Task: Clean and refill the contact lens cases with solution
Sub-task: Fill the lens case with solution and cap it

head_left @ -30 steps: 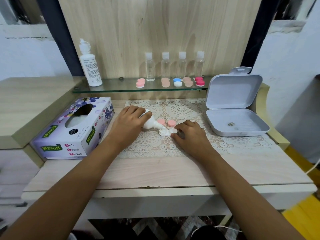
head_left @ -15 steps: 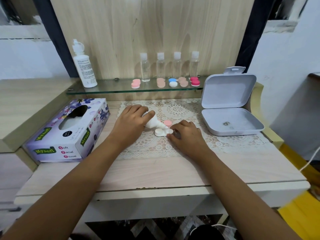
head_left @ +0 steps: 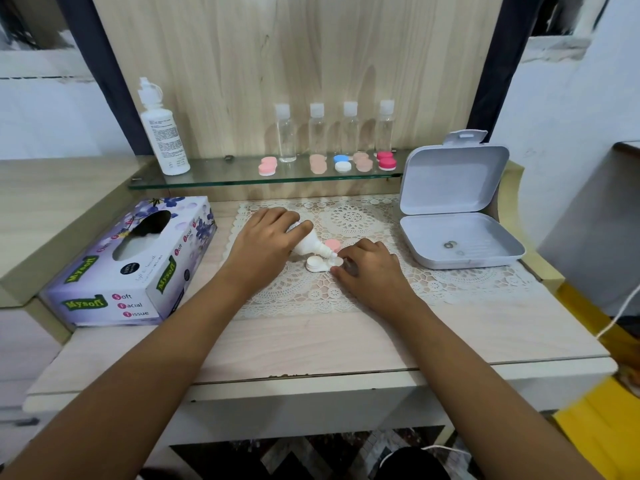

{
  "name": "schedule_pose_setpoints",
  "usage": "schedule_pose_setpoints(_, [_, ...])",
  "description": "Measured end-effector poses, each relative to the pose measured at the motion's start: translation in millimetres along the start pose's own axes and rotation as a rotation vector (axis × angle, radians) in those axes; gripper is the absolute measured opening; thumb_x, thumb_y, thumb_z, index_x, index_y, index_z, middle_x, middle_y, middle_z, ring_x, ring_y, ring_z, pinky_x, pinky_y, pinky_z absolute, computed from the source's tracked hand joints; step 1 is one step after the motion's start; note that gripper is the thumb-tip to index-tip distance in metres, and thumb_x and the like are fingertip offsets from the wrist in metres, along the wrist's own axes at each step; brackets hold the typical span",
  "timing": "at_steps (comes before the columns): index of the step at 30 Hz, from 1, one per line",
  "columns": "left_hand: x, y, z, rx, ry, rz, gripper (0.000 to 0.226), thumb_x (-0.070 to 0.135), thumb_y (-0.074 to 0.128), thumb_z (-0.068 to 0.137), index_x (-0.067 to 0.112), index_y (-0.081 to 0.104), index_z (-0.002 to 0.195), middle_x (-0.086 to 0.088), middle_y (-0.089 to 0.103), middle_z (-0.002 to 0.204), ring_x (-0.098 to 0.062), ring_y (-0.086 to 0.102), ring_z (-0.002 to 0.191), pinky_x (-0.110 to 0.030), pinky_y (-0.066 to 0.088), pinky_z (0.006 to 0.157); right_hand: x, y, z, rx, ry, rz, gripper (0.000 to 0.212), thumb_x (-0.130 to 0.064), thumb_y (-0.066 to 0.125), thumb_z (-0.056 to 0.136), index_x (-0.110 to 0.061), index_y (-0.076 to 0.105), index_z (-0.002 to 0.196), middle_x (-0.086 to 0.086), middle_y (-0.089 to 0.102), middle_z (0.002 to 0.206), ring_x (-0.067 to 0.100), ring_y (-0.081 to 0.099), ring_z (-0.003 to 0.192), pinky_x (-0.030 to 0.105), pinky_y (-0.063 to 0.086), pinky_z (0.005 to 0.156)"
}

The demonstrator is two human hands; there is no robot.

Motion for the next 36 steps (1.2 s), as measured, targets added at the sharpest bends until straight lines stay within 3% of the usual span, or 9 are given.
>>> schedule_pose_setpoints(4, [-0.2,-0.8,-0.1,0.010,-0.001,0.008,0.044,0.005,0.080,0.064,0.011,0.064,0.105,-0.010,0.065,0.098,-0.030,0.060,0.091,-0.037,0.038,0.084,-0.5,-0.2,-0.5,0.006,0.001,-0.002,0.031,-0.037,0.056,0.087,-0.022,0.061,0.114,0.000,0.057,0.110,0.023,0.045,0.106,0.035,0.036,0.085])
schedule_pose_setpoints(8, [0.3,-1.8,0.7,0.000,-0.007,-0.012,0.044,0.003,0.079,0.064,0.010,0.065,0.105,-0.010,0.066,0.098,-0.030,0.061,0.090,-0.038,0.047,0.081,-1.2,-0.9,-0.6,0.012,-0.002,-0.009,0.031,-0.037,0.056,0.087,-0.020,0.062,0.113,0.001,0.057,0.109,0.024,0.046,0.106,0.035,0.037,0.084])
schedule_pose_setpoints(18, [1.1,-3.9,2.4,0.009,-0.006,-0.006,0.043,0.000,0.076,0.063,0.009,0.066,0.104,-0.012,0.066,0.097,-0.031,0.062,0.089,-0.038,0.048,0.079,-0.7,-0.4,-0.2,0.000,-0.001,-0.011,0.031,-0.037,0.056,0.088,-0.019,0.062,0.113,0.001,0.057,0.110,0.023,0.046,0.106,0.035,0.037,0.084])
schedule_pose_setpoints(26, [2.7,-3.0,0.3,-0.017,0.009,-0.015,0.038,0.021,0.073,0.069,0.007,0.065,0.103,-0.013,0.066,0.096,-0.032,0.062,0.087,-0.039,0.049,0.078,-1.3,-0.8,-0.3,0.000,0.002,-0.008,0.031,-0.037,0.056,0.088,-0.021,0.061,0.113,0.000,0.056,0.108,0.023,0.046,0.106,0.035,0.037,0.085])
schedule_pose_setpoints(36, [0.4,-1.3,0.1,-0.018,-0.020,-0.045,0.045,0.017,0.079,0.062,0.006,0.066,0.104,-0.014,0.067,0.096,-0.033,0.063,0.088,-0.041,0.050,0.078,-0.7,-0.4,0.0,0.006,0.004,0.002,0.030,-0.036,0.056,0.088,-0.020,0.062,0.113,0.000,0.056,0.107,0.022,0.045,0.105,0.035,0.036,0.084])
Point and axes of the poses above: each hand's wrist, its own z-axis towards the middle knuckle, its own y-axis out of the palm, x = y × z, the point moved 7 cm from there along z, towards the middle knuckle
